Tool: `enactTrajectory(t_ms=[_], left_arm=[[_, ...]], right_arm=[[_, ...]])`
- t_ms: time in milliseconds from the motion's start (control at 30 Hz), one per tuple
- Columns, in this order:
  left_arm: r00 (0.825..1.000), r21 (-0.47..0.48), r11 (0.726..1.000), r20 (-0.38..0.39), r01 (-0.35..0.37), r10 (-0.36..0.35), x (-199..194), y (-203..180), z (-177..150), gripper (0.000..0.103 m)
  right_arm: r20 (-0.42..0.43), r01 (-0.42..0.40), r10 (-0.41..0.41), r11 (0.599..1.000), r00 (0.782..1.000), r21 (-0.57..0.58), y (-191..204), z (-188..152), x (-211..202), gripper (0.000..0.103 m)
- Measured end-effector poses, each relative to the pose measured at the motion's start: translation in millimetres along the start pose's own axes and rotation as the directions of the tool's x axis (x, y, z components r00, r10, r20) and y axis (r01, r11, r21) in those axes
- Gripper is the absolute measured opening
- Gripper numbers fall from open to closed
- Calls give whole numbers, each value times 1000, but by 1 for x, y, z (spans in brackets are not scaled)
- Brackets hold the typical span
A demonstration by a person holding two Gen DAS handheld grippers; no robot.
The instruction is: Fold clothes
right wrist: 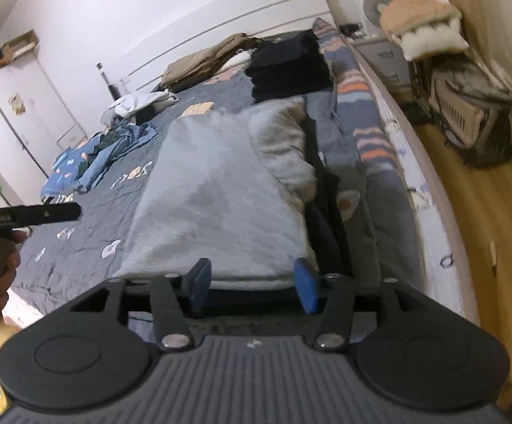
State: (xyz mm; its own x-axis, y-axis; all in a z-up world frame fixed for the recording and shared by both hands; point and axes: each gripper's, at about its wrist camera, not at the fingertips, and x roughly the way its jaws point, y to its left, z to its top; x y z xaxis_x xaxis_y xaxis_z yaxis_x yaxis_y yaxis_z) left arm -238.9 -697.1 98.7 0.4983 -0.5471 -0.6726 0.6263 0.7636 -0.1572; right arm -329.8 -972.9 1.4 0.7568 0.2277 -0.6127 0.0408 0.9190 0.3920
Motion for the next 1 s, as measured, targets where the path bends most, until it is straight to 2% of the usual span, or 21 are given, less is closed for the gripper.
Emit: enactTrajectory(t_ms=[167,233,333,400,600,833,1000], left_arm=[[999,100,994,-19,-43,45,-18,-24,-9,103],[999,136,990,-7,-30,31,-27,-34,-14,103],[1000,119,993,-23,13,-10,-38,-38,-17,103],[998,98,994,-41,45,-41,-43,-38,-17,103],[995,63,995,-71,80,-76,-55,-31,-17,103],[991,72,993,-101,95,-87,-65,-31,-15,103],[991,91,991,-99,98,-89,-70,-37,-15,103]], right_arm=[[3,46,-46,996,999,-75,29,15,-11,67],[17,81,-80,989,997,-123,43,20,-15,72],[8,82,-82,986,997,-143,57,25,-22,78],[-8,88,-89,988,996,-126,61,28,-23,79],[-62,129,-135,987,989,-99,71,31,-24,80],[-161,141,-160,982,974,-124,85,23,-27,80],[-160,175,-195,975,968,-134,91,27,-33,80]])
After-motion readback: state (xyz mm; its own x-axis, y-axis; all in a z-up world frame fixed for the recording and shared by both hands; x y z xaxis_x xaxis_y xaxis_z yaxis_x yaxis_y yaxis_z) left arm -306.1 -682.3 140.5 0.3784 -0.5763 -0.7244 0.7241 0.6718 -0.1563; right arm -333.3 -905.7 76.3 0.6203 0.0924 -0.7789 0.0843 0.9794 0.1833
